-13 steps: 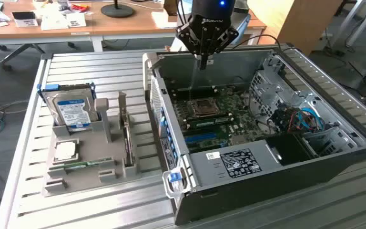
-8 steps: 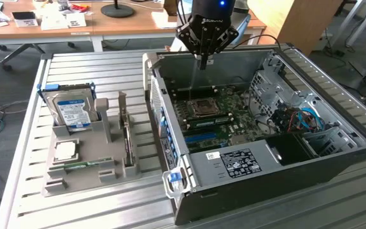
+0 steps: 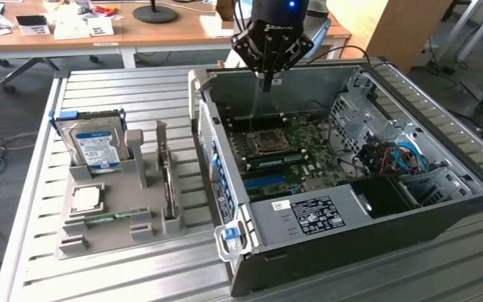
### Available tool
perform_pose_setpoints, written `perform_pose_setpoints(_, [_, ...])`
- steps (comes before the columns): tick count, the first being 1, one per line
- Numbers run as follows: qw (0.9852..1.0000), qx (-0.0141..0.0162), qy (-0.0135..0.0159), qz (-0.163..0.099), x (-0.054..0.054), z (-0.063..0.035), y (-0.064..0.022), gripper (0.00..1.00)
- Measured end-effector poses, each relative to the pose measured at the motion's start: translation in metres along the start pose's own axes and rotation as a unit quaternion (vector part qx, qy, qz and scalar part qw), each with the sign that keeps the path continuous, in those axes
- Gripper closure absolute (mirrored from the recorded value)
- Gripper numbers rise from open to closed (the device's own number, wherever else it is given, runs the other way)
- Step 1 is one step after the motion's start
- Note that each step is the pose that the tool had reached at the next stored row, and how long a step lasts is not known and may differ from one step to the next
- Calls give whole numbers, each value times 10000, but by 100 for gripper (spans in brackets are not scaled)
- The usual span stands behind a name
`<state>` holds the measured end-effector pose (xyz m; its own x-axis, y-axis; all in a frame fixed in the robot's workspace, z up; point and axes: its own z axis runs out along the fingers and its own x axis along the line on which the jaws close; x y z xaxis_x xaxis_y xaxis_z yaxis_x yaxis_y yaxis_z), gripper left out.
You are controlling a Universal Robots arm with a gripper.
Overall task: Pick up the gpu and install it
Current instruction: 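Reach for the gpu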
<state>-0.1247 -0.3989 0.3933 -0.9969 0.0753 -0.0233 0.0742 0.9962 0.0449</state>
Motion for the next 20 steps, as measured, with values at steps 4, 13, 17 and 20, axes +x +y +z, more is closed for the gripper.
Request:
perform_pose_setpoints(4, [10000,0,0,0,44,-1,-3,89])
perform_pose_setpoints(13, [10000,0,0,0,118,-1,-9,89])
perform_pose_setpoints(17, [10000,0,0,1,165,-2,-12,89])
perform_pose_setpoints(20, [10000,0,0,1,207,-3,-15,89])
